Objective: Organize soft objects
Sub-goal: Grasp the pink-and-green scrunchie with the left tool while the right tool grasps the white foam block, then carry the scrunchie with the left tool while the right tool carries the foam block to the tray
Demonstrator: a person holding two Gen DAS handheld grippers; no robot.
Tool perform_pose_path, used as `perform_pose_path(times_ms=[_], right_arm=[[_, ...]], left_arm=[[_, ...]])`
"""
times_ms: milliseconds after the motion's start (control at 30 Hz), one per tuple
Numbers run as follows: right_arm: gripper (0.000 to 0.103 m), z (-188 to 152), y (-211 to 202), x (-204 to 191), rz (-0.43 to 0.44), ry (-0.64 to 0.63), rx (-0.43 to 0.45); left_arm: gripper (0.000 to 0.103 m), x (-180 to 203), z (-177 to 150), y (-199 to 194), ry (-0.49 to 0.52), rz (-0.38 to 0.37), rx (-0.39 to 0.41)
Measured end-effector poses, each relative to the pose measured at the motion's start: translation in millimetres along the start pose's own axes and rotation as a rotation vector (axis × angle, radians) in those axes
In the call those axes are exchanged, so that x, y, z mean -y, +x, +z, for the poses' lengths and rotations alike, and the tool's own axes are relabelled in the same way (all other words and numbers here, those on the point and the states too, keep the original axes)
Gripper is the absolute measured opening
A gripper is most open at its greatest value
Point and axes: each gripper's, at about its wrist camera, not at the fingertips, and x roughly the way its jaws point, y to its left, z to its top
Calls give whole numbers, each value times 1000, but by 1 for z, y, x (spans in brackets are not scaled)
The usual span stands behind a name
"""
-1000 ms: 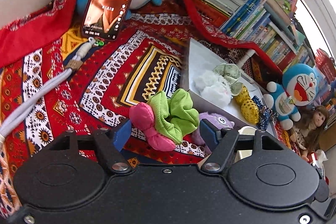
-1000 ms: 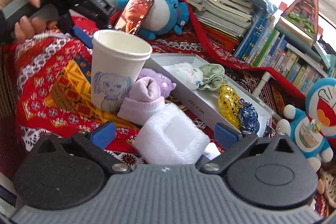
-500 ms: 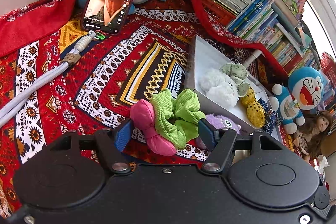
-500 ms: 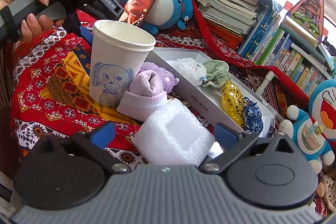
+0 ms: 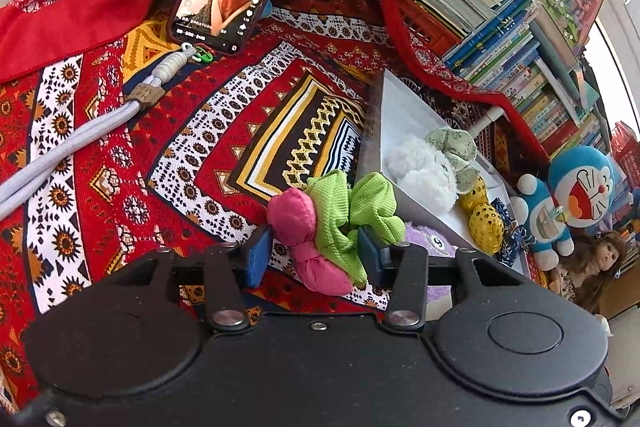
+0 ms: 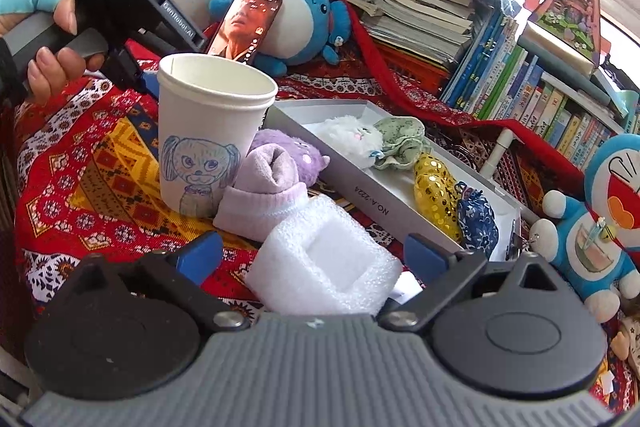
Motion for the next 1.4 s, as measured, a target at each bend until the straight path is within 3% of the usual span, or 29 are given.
perform_pose_path(times_ms=[200, 367, 500, 733, 1133, 1400], right_arm=[[94, -1, 1, -4, 12, -2, -11], [90, -2, 2, -7, 20, -9, -21], [84, -4, 0, -6, 18, 6, -22], [74, -2, -8, -5, 14, 11, 3], [73, 11, -26, 15, -19, 64, 67], [73, 25, -35, 57, -136, 125, 106]], left_arm=[[47, -2, 1, 10, -51, -22, -21], [41, 1, 1, 11, -49, -29, -29], [32, 6, 0, 9, -22, -9, -12], [30, 14, -1, -2, 38, 20, 19], [30, 25, 15, -26, 87, 18, 85], [30, 51, 34, -39, 161, 0, 120]])
